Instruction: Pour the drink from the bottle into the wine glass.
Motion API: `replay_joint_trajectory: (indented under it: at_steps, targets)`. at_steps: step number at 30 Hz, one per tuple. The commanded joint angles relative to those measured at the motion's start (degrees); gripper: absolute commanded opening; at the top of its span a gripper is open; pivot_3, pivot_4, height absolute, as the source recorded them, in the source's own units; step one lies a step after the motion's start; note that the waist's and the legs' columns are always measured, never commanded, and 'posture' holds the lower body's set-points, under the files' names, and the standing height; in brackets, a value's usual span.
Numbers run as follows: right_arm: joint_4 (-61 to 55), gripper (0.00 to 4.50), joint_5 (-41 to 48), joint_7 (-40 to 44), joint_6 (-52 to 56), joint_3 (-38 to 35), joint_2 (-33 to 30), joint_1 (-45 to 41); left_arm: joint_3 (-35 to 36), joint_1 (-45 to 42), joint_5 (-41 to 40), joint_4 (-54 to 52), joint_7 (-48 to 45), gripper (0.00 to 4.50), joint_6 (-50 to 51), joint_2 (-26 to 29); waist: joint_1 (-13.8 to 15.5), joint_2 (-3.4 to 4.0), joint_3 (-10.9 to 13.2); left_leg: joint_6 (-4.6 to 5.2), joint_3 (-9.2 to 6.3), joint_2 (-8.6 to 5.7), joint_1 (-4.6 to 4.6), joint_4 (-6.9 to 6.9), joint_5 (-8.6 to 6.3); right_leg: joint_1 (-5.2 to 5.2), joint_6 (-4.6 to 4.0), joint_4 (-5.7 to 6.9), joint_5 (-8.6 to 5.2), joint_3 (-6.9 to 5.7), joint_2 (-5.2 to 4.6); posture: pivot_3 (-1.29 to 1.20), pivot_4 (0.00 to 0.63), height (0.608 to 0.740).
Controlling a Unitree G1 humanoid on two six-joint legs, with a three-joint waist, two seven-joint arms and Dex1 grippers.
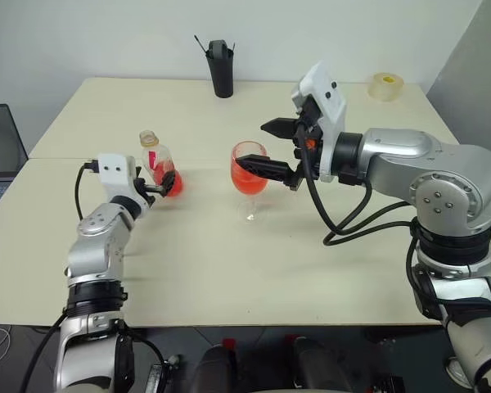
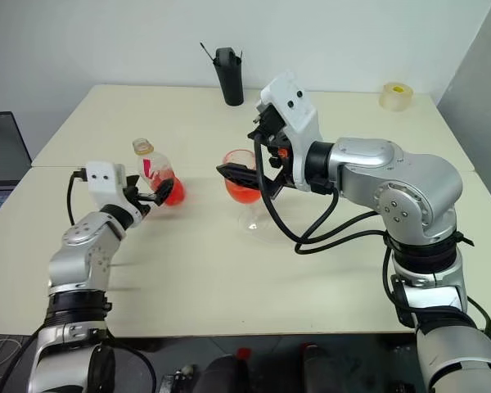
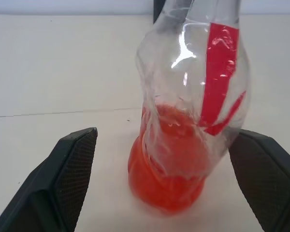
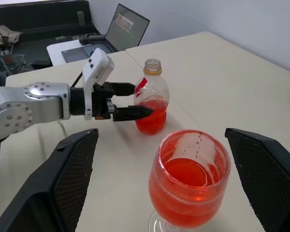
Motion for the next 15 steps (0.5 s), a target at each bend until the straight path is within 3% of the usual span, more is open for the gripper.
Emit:
replay_joint_trajectory:
  at_steps: [1,7,10,15]
  targets:
    - [-0.4,4.50,-0.9,2.2,-1.8,-1.3,-2.3,0.1,3.4,2.1,-7.0,-8.4,-8.8,4.47,3.7,5.6,0.0,0.00,0.0,0.00,0.01,0.02,-0.01,0.00,0.00,-0.01,0.00,0.00,0.00,0.00,0.00,0.00,0.150,0.740]
    - [0.3,4.50,0.1,9.2,-3.3,-6.2,-11.9,4.1,10.1,4.0,-21.4,-16.0,-25.4,4.47,12.9,18.6,0.2,0.02,0.0,0.17,0.02,-0.03,0.00,-0.02,-0.10,0.03,-0.01,-0.10,-0.01,-0.02,0.01,0.00,0.150,0.740]
    - [1.6,4.50,1.4,17.7,-7.8,-11.3,-18.9,10.2,13.0,4.5,-27.8,-17.9,-33.8,4.47,17.3,25.4,0.7,0.03,0.1,0.23,0.02,-0.06,0.02,-0.03,-0.13,0.09,0.00,-0.20,-0.01,-0.03,0.09,0.00,0.150,0.740]
    - [5.4,4.50,6.6,31.4,-12.8,-22.1,-27.1,17.5,13.0,2.6,-27.2,-14.5,-41.3,4.47,16.2,33.8,1.2,0.25,0.2,0.26,0.06,-0.04,0.20,-0.07,-0.15,0.33,0.00,-0.41,-0.02,-0.02,0.22,0.00,0.150,0.740]
